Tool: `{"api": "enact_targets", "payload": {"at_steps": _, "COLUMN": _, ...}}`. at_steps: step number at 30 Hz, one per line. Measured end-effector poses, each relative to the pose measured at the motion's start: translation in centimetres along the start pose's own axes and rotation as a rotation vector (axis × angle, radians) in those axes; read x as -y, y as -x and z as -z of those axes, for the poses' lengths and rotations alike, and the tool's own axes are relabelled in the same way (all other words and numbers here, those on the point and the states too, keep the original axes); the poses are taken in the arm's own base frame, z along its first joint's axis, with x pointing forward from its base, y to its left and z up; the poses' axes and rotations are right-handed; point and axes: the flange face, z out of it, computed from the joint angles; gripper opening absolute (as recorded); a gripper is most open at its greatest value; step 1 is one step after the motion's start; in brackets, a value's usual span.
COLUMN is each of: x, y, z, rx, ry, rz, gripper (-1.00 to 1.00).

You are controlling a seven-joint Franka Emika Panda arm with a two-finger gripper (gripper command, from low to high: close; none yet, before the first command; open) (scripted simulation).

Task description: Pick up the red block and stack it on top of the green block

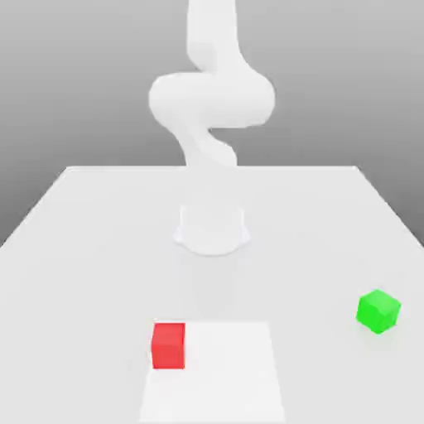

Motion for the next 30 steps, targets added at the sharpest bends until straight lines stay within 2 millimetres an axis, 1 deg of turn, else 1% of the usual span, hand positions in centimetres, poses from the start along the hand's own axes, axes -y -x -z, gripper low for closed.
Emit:
{"api": "enact_targets", "payload": {"at_steps": 3, "x": -1.9, "y": 1.0, "z": -8.0, "rx": 0.054, "ry": 0.115, "rz": 0.019, "gripper": 0.0}}
{"api": "enact_targets", "payload": {"at_steps": 5, "x": -3.8, "y": 2.0, "z": -12.8, "rx": 0.096, "ry": 0.182, "rz": 0.028, "gripper": 0.0}}
{"api": "enact_targets", "payload": {"at_steps": 7, "x": -6.0, "y": 3.2, "z": -17.1, "rx": 0.142, "ry": 0.241, "rz": 0.035, "gripper": 0.0}}
{"api": "enact_targets", "payload": {"at_steps": 9, "x": -8.6, "y": 4.6, "z": -21.0, "rx": 0.192, "ry": 0.295, "rz": 0.038, "gripper": 0.0}}
{"api": "enact_targets", "payload": {"at_steps": 11, "x": -11.4, "y": 6.3, "z": -24.5, "rx": 0.247, "ry": 0.343, "rz": 0.04, "gripper": 0.0}}
{"api": "enact_targets", "payload": {"at_steps": 14, "x": -15.8, "y": 9.4, "z": -28.9, "rx": 0.337, "ry": 0.404, "rz": 0.037, "gripper": 0.0}}
{"api": "enact_targets", "payload": {"at_steps": 16, "x": -18.8, "y": 11.8, "z": -31.2, "rx": 0.401, "ry": 0.435, "rz": 0.031, "gripper": 0.0}}
{"api": "enact_targets", "payload": {"at_steps": 19, "x": -23.1, "y": 15.7, "z": -33.9, "rx": 0.5, "ry": 0.47, "rz": 0.016, "gripper": 0.0}}
{"api": "enact_targets", "payload": {"at_steps": 20, "x": -24.0, "y": 16.5, "z": -34.6, "rx": 0.516, "ry": 0.475, "rz": 0.011, "gripper": 0.0}}
{"api": "enact_targets", "payload": {"at_steps": 26, "x": -26.9, "y": 19.9, "z": -39.0, "rx": 0.532, "ry": 0.479, "rz": 0.012, "gripper": 0.0}}
{"api": "enact_targets", "payload": {"at_steps": 27, "x": -27.2, "y": 20.2, "z": -39.4, "rx": 0.533, "ry": 0.479, "rz": 0.013, "gripper": -1.0}}
{"api": "enact_targets", "payload": {"at_steps": 30, "x": -27.2, "y": 20.2, "z": -39.4, "rx": 0.533, "ry": 0.48, "rz": 0.013, "gripper": -1.0}}
